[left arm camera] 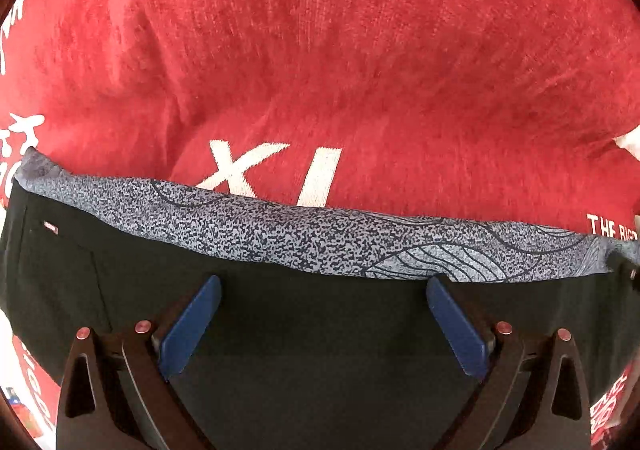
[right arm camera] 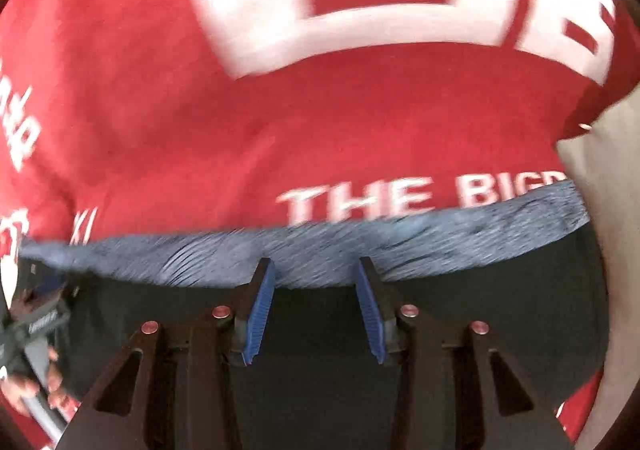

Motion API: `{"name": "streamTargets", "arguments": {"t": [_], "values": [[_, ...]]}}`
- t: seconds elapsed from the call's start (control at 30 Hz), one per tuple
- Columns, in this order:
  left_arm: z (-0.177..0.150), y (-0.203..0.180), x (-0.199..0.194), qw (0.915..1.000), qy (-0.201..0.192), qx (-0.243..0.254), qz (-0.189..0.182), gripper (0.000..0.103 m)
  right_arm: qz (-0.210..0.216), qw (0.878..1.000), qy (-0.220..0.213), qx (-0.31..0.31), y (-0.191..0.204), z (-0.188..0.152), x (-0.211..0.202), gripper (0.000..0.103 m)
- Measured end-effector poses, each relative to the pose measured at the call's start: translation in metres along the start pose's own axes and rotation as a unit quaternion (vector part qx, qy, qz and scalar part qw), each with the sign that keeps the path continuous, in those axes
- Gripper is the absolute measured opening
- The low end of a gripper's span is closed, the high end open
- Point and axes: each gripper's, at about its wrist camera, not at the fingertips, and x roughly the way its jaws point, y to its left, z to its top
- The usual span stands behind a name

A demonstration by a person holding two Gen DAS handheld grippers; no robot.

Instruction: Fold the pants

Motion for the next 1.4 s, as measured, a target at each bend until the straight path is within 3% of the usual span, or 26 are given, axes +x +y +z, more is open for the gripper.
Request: {"name": "streamTargets", "arguments": {"t": [0.07,0.23,0.33,0.43,0.5,0.57,0.63,0.7,0.93,1.13,1.4], "values": [[0.004,0.001,0.002,1.0,-0.002,0.001,0.002,0.103,-0.038,0.999,-0.008,0.035,-0.03,0.007,-0.001,0.045],[0.0,-0.003,0.0,1.0,-0.008,0.0,0.006,0.103,-0.062,0.996,-0.013,0.065,-0.065,0.008,-0.02,0.046],[-0.001,-0.003,-0.001,0.9999,-0.009,0.001,0.007,0.103,-0.062,0.996,-0.026,0.063,-0.066,-0.016,-0.047,0.055],[-0.003,-0.003,0.002,0.9998,-0.014,0.004,0.01,0.103,-0.062,0.996,-0.017,0.063,-0.065,-0.051,-0.052,0.077],[-0.005,-0.006,0.003,0.9997,-0.017,0.008,0.014,0.103,-0.064,0.996,0.01,0.062,-0.069,-0.072,-0.038,0.077],[-0.005,-0.011,-0.002,0.9995,-0.016,0.013,0.022,0.103,-0.073,0.997,-0.024,0.032,-0.064,-0.083,-0.038,0.08],[-0.005,-0.019,-0.009,0.9988,-0.018,0.027,0.036,0.103,-0.078,0.996,-0.019,0.028,-0.063,-0.088,-0.041,0.081],[-0.008,-0.031,-0.019,0.9975,-0.017,0.053,0.044,0.103,-0.065,0.997,-0.01,0.043,-0.064,-0.083,-0.043,0.082],[-0.035,-0.091,-0.062,0.9906,-0.025,0.134,0.012,0.103,-0.027,0.996,-0.006,0.089,-0.082,-0.085,-0.073,0.082],[-0.058,-0.136,-0.071,0.9882,0.008,0.151,-0.023,0.103,0.009,0.99,-0.014,0.139,-0.113,-0.103,-0.106,0.082],[-0.078,-0.188,-0.079,0.9831,0.017,0.177,-0.042,0.103,0.062,0.973,-0.015,0.222,-0.147,-0.144,-0.105,0.082]]}}
